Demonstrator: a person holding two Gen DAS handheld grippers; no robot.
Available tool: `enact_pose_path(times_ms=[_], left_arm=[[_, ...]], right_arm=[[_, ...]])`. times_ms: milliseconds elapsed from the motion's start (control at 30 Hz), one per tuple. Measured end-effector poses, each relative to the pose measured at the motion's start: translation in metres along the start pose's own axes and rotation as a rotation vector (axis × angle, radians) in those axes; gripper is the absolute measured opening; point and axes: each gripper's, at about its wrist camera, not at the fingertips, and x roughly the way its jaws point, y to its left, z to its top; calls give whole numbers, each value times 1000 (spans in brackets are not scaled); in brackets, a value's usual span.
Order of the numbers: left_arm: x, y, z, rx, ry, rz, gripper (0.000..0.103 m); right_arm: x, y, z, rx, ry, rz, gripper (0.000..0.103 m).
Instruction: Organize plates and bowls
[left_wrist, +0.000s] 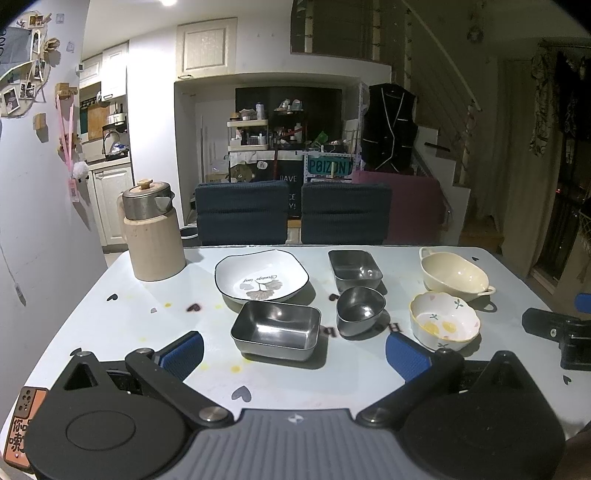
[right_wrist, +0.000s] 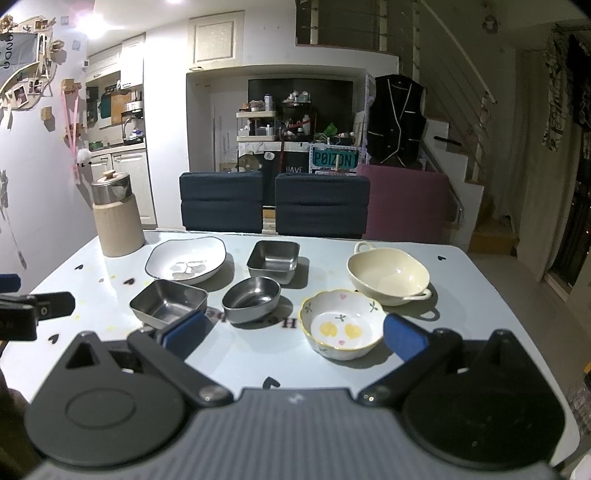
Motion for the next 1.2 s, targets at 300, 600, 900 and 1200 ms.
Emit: enact_pose_path(times_ms=[300,600,900,1200], left_arm=[[-1,2,0,-2,-1,-2,103],[-1,2,0,-3,-1,-3,103],[-1,4,0,-5,-1,-4,103],[-1,4,0,-6,-2,-5,103]], right_arm=[[0,0,0,-2,0,1,103],[0,0,0,-2,1,1,103],[0,1,0,-3,1,3,103],[0,1,-1,-2,2,3,103]])
